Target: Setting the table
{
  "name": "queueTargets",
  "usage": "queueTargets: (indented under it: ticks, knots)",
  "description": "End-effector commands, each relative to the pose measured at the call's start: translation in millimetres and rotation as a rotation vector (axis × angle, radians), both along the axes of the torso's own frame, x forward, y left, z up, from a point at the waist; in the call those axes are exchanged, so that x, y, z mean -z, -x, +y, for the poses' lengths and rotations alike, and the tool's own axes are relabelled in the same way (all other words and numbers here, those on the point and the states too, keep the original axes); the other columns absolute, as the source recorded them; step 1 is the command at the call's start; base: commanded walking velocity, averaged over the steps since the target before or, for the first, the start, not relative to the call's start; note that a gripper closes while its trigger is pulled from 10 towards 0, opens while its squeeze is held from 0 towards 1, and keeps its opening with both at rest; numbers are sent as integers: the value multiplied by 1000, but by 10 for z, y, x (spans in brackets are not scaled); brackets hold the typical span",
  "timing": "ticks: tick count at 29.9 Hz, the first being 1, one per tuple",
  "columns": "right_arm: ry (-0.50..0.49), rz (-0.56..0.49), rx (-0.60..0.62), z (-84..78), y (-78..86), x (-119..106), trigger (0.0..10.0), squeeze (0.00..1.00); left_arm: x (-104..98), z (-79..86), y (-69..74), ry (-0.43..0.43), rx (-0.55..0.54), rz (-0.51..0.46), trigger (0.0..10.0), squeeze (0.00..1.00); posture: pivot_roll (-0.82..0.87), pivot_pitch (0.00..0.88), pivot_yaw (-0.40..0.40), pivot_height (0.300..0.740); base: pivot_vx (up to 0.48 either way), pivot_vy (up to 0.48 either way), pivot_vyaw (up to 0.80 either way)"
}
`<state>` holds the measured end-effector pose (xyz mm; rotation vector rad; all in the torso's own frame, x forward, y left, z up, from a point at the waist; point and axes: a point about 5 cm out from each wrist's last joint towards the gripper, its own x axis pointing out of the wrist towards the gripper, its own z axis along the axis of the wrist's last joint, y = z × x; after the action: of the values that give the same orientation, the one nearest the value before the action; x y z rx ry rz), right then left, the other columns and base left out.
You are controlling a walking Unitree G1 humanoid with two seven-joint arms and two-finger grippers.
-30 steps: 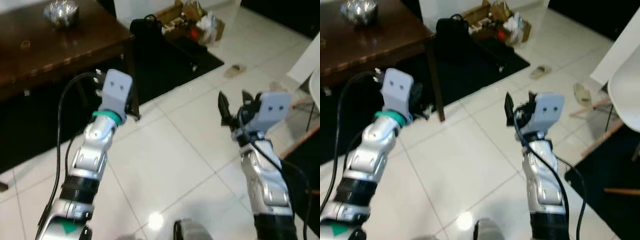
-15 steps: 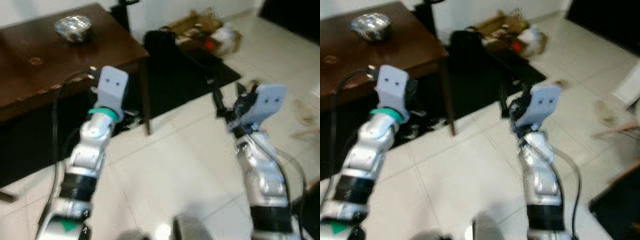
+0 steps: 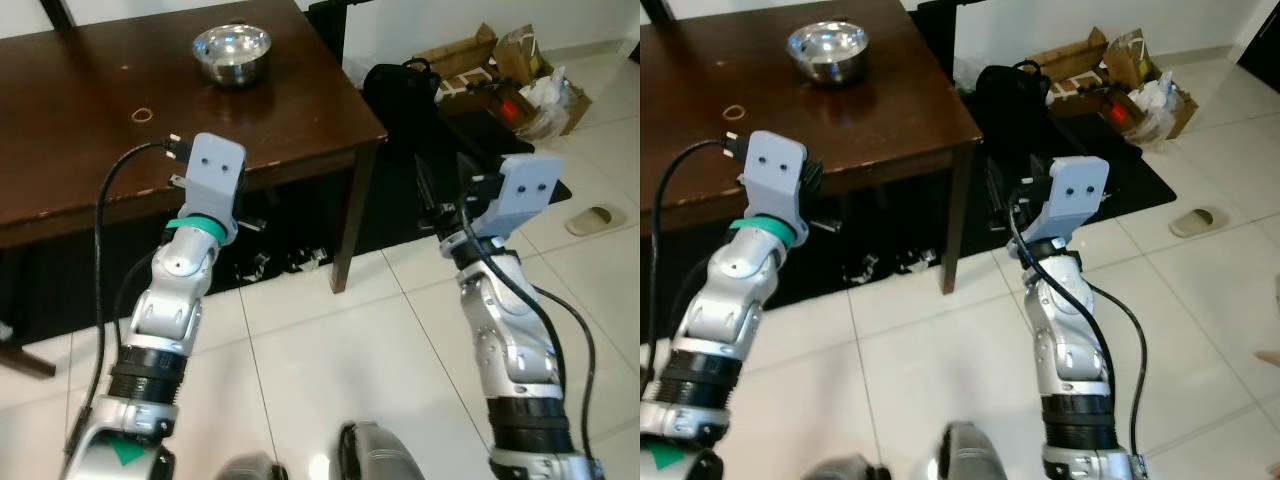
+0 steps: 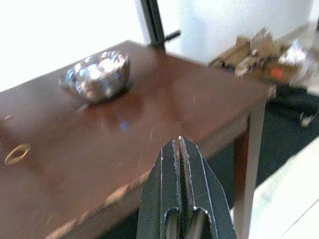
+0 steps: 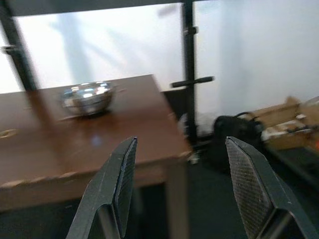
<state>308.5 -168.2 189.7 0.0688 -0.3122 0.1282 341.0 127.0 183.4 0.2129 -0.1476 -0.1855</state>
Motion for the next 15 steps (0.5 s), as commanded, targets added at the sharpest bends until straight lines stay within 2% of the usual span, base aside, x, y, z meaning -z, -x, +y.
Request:
queueTargets:
  ticks: [1, 15]
  knots:
    - [8, -5, -8, 37, -9, -12, 10000, 0, 53, 81, 1, -13, -26, 18, 10000, 51, -39, 0, 65, 740, 480, 0, 0]
    - [22, -22, -6, 36, -1, -34, 10000, 0, 39, 68, -13, -13, -24, 14, 10000, 51, -43, 0, 72, 740, 480, 0, 0]
